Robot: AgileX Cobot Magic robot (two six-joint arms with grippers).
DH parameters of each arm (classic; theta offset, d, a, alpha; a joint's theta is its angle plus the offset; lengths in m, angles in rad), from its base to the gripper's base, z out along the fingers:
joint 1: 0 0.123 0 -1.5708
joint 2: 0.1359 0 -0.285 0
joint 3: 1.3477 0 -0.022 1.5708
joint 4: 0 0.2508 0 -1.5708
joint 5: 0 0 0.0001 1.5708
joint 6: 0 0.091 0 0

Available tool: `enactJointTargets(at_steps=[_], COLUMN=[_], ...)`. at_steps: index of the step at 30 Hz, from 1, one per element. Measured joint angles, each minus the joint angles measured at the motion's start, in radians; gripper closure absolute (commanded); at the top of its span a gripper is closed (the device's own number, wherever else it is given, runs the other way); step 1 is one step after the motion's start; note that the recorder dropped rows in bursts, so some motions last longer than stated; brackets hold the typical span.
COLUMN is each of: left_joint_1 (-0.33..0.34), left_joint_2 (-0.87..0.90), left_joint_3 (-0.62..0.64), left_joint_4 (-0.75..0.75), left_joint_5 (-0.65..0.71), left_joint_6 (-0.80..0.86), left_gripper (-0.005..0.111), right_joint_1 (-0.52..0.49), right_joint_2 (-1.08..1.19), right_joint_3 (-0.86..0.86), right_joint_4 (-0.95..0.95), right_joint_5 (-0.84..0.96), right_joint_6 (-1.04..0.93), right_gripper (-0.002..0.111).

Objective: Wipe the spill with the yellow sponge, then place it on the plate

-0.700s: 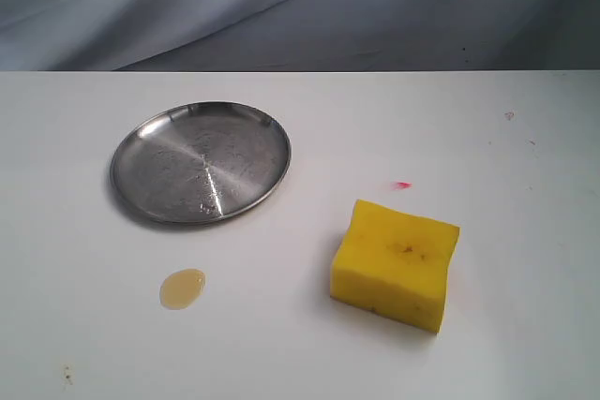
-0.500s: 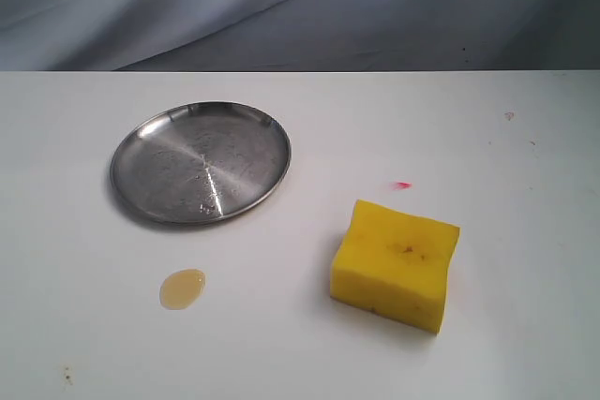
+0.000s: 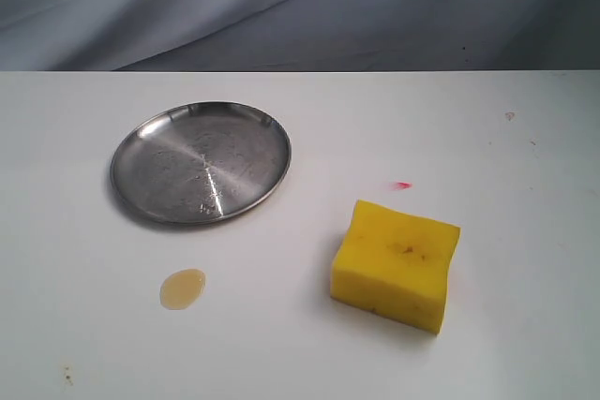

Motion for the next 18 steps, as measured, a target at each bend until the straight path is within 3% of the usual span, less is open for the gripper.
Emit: enactJointTargets(at_steps=[4, 10, 18], left_joint_1=[0.0, 0.0, 0.0], left_joint_2=[0.0, 0.0, 0.0], left_joint_3=[0.0, 0.0, 0.0], left_joint_4=[0.0, 0.0, 0.0], left_joint_5=[0.0, 0.0, 0.0], left_joint_6=[0.0, 0.0, 0.0], left_gripper=[0.107, 0.107, 0.107], right_joint_1=[0.0, 0.004, 0.093], right_joint_2=[0.0, 0.2, 0.691], right_joint_3=[-0.07, -0.369, -0.804], right_joint_4=[0.056, 0.07, 0.233], right_joint_5=[0.072, 0.274, 0.754], right_joint_6=[0.011, -0.055, -0.429], right_gripper=[0.108, 0.108, 0.108])
